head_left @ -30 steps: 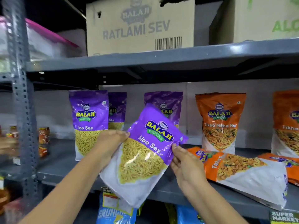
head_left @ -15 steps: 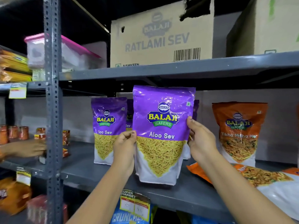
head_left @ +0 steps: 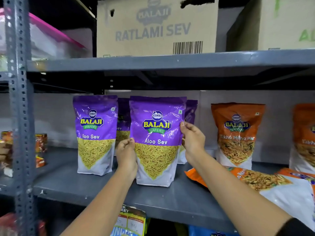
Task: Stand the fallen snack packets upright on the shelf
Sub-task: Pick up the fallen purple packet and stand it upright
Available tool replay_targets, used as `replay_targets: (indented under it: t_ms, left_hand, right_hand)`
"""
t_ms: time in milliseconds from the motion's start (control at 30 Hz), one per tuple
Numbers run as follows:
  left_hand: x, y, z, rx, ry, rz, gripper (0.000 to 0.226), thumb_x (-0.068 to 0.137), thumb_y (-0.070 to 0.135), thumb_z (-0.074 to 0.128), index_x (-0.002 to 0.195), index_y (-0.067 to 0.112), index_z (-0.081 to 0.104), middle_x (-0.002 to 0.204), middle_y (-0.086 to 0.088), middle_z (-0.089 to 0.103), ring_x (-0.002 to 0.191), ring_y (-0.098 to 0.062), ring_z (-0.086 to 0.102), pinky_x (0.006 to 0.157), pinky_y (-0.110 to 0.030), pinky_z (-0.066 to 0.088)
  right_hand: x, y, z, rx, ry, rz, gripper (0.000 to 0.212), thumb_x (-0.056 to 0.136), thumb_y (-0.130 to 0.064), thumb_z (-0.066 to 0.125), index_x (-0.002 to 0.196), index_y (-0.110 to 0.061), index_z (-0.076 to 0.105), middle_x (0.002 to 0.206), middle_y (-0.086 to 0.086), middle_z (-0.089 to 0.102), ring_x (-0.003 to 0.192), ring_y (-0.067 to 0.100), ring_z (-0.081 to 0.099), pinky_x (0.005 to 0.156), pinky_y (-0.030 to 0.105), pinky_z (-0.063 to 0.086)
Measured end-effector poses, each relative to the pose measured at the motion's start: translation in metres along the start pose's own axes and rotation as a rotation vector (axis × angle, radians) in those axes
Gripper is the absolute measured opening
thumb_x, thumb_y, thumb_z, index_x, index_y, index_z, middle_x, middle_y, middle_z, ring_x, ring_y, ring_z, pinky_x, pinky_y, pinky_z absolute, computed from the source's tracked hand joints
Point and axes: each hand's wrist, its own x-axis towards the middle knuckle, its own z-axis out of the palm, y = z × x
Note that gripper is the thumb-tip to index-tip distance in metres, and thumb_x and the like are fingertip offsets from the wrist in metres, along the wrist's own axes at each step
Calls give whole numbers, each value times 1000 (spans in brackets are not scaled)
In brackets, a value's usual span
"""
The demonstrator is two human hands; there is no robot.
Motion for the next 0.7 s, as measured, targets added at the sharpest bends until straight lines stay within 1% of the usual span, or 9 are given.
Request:
replay_targets:
  t_ms: [133,233,300,367,467,533,567,633,700]
  left_hand:
    - [-3,-2,-2,53,41,13,11,98,15,56,89,15,62,72,-1,55,64,-13,46,60,-26,41]
    - [-23,0,-1,161,170,107,24,97,11,54,119,4,62,92,-18,68,71,-20,52,64,-31,43]
    - [-49,2,1,114,215,185,34,95,10,53,128,14,56,112,-19,65,76,-23,55,70,-34,46]
    - [-87,8,6,73,209,296,32,90,13,55,117,32,53,117,-17,61,85,-24,55,77,-39,47]
    - [-149,1,24,-4,67,339,31,94,-3,51,116,19,50,109,6,56,94,-8,55,86,-15,45]
    - [-182,-17,42,-40,-41,149,32,95,-5,50,118,16,51,106,12,57,94,1,57,89,-12,44]
    - [-191,-30,51,-63,-79,3,30,93,-3,53,116,16,51,103,10,58,95,-4,56,91,-18,43]
    - [-198,-56,69,-100,-95,-323,14,88,3,56,94,15,52,82,3,52,82,-17,48,80,-31,39]
    - [-202,-66,85,-71,-90,-523,23,92,1,48,73,16,46,68,0,44,64,-17,38,64,-29,33]
  right_hand:
    - [1,-6,0,-102,-73,19,4,92,-14,63,90,-11,65,82,5,69,61,9,61,51,19,50]
    - [5,-22,-8,-318,-197,125,11,95,-23,56,101,-15,60,89,4,69,73,16,61,65,27,48]
    - [12,-42,-26,-597,-279,120,16,96,-29,53,101,-15,59,87,3,66,73,16,59,65,29,45]
    - [19,-66,-55,-977,-362,18,25,96,-35,55,103,-12,60,91,6,67,73,17,61,62,29,48]
    - [32,-91,-107,-1496,-478,116,39,97,-42,51,108,-7,61,97,5,67,81,19,64,63,27,51]
    - [39,-102,-143,-1588,-480,380,38,97,-42,49,115,-10,59,108,7,66,99,24,65,73,33,54]
    - [39,-106,-157,-1580,-456,469,34,97,-39,51,115,-11,58,109,9,65,97,23,67,72,32,54]
    - [39,-105,-184,-1597,-384,468,22,97,-26,54,107,-7,61,97,9,63,73,16,66,57,21,51]
    - [43,-100,-209,-1722,-338,405,24,96,-16,54,109,-1,66,102,11,65,88,23,67,71,22,53]
